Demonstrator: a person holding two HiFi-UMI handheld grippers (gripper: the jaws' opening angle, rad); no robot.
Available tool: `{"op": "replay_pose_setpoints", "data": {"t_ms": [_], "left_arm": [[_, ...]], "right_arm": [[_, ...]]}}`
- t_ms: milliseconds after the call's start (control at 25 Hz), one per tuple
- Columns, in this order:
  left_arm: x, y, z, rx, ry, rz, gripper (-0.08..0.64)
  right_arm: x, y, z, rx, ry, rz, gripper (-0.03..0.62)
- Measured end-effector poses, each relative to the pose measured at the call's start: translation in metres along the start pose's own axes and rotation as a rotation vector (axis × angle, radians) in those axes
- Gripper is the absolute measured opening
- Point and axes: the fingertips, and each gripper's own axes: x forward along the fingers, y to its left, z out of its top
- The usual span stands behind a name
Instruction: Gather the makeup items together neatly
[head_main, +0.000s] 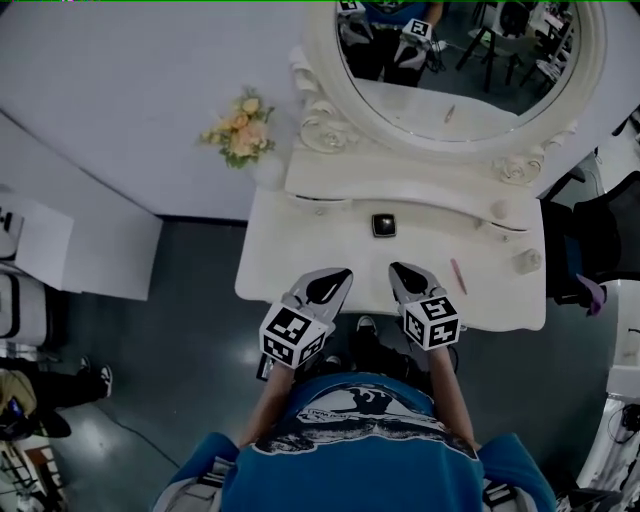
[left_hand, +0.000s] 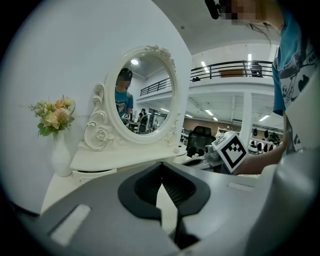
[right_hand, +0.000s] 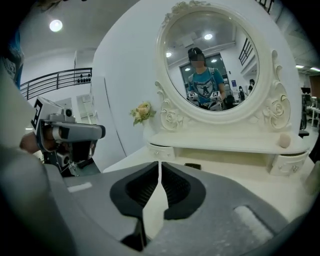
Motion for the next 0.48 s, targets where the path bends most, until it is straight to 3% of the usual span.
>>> {"op": "replay_pose_setpoints", "data": {"t_ms": [200, 480], "left_arm": [[0.001, 0.025, 0.002, -0.024, 0.01, 0.108, 0.014], [-0.007, 0.049, 0.002, -0.051, 0.027, 0.255, 0.014]], "right_arm": [[0.036, -0.034, -0.007, -0.001, 0.056, 0.003, 0.082], [0.095, -0.072, -0.036, 0.023, 0.191, -0.004, 0.223]]}}
